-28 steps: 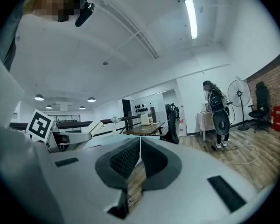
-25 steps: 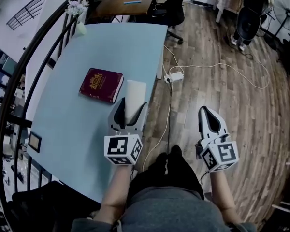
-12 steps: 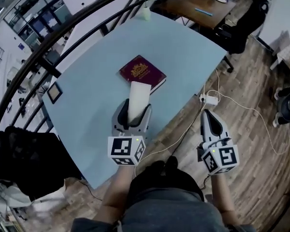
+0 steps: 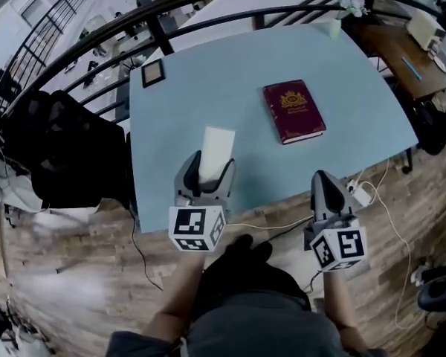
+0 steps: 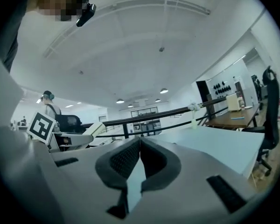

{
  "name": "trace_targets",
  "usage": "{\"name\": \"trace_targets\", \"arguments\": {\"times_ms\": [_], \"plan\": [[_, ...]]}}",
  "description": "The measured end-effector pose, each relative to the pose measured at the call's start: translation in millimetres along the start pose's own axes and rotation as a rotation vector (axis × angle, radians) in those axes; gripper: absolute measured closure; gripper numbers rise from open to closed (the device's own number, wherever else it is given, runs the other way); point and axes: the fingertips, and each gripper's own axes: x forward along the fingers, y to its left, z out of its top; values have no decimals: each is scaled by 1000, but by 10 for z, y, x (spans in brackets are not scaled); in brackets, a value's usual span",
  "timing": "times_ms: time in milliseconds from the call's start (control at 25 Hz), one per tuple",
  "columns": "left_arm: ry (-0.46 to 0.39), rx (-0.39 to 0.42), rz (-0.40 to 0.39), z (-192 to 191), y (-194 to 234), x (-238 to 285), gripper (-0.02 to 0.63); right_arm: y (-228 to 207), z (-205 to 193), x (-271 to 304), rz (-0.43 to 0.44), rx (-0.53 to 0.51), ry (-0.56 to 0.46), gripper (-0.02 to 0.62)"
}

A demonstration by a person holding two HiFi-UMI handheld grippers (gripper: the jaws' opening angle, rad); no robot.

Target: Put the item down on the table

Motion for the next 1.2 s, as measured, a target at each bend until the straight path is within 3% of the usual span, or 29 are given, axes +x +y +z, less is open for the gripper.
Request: {"name": "trace_targets", "arguments": {"times_ms": [200,440,760,1200], "plan": [[27,-29,169,-132,399,-335,298,350,-69,267,157,-22,32,594],[61,-64,268,-336,689,-508,298,611,-171,510,232,-29,58,594],[107,-84,303,-549,1013,-290,298,759,-179,847,256,-55,72,594],[226,-79,266,-998,1355,372,298,903,-206,1175,250,-67,92,594]]}}
